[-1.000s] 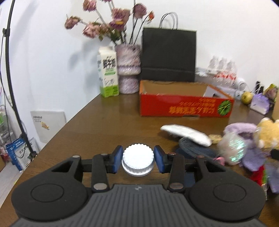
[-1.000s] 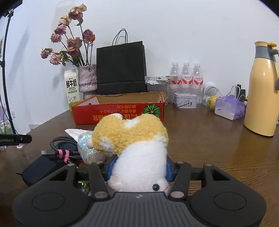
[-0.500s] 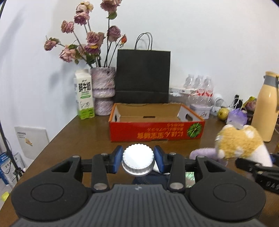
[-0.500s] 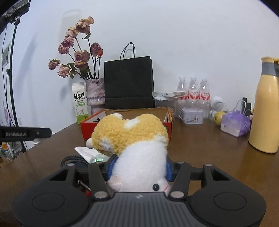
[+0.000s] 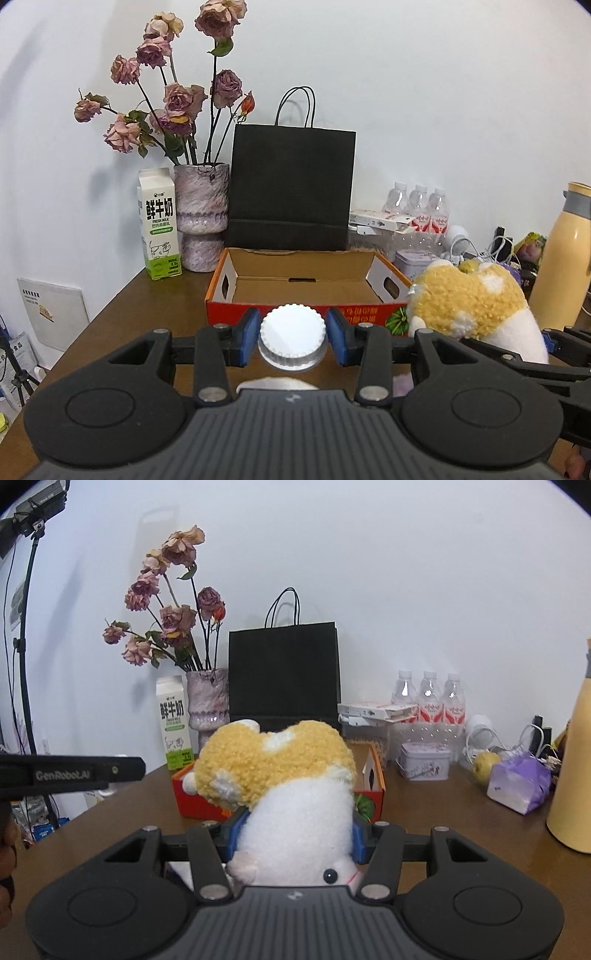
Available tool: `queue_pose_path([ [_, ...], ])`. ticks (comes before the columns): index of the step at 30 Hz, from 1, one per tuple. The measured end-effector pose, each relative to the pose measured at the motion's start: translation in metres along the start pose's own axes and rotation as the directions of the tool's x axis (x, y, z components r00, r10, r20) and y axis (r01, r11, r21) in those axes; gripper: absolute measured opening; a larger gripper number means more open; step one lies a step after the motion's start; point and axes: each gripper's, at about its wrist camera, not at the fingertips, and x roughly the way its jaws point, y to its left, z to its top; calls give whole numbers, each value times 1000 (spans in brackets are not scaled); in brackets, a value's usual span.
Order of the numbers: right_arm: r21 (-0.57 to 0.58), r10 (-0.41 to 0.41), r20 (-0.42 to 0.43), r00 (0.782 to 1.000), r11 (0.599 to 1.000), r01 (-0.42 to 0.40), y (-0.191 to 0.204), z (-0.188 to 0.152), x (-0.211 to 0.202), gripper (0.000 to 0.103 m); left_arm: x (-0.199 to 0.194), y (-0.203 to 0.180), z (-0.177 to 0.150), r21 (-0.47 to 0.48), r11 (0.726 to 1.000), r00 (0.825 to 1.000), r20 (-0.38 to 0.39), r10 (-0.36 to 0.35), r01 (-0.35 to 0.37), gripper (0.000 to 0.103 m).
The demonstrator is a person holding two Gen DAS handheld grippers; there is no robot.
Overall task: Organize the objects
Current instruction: 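Carry the cap and plush toy with both grippers over the cardboard box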
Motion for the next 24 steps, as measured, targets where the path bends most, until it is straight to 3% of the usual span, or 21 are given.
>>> queue_pose_path([
  [12, 2, 34, -9, 999, 999, -34, 1, 44, 62, 52, 57, -1, 35, -37, 999, 1000, 3, -4, 4, 41],
  [24, -40, 41, -80, 996, 998, -45, 7, 78, 137, 52, 124, 5, 67, -62, 998, 1000, -1, 23, -23, 41],
])
